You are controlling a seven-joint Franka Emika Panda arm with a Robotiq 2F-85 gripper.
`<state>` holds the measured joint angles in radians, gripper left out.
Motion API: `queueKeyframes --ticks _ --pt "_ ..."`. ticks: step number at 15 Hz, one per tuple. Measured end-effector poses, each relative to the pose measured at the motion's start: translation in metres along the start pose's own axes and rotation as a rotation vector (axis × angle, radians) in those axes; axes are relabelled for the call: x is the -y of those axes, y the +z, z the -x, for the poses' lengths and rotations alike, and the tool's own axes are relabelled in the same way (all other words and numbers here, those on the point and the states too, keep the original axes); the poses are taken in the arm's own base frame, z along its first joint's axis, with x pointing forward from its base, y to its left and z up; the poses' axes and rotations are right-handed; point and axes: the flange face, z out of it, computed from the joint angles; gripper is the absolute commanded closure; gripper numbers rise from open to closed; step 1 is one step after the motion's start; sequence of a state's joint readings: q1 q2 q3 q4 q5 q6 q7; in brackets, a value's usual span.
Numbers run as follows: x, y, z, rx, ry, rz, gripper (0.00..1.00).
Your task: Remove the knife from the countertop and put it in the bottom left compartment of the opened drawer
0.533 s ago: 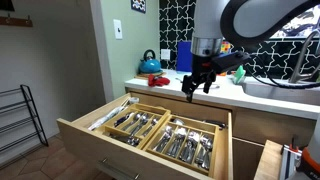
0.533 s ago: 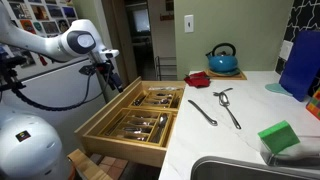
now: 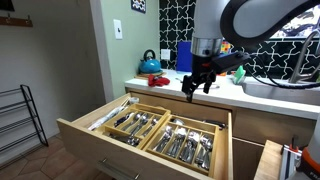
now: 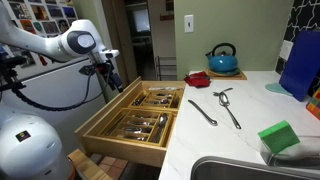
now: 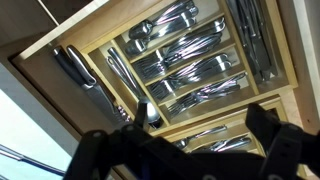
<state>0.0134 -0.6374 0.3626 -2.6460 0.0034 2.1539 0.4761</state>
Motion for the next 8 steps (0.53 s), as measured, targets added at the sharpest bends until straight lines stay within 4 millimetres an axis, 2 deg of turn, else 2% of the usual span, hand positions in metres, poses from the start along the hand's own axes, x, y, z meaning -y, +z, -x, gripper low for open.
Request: queueKeyframes --ticks 4,6,8 --pt "-0.006 -0.002 -0.004 -0.013 0.0 0.016 0.0" --pt "-0.023 -0.003 -0.015 -0.029 -0.006 0.044 0.0" --pt "-0.05 -0.003 -0.032 -0.035 -0.046 0.065 0.0"
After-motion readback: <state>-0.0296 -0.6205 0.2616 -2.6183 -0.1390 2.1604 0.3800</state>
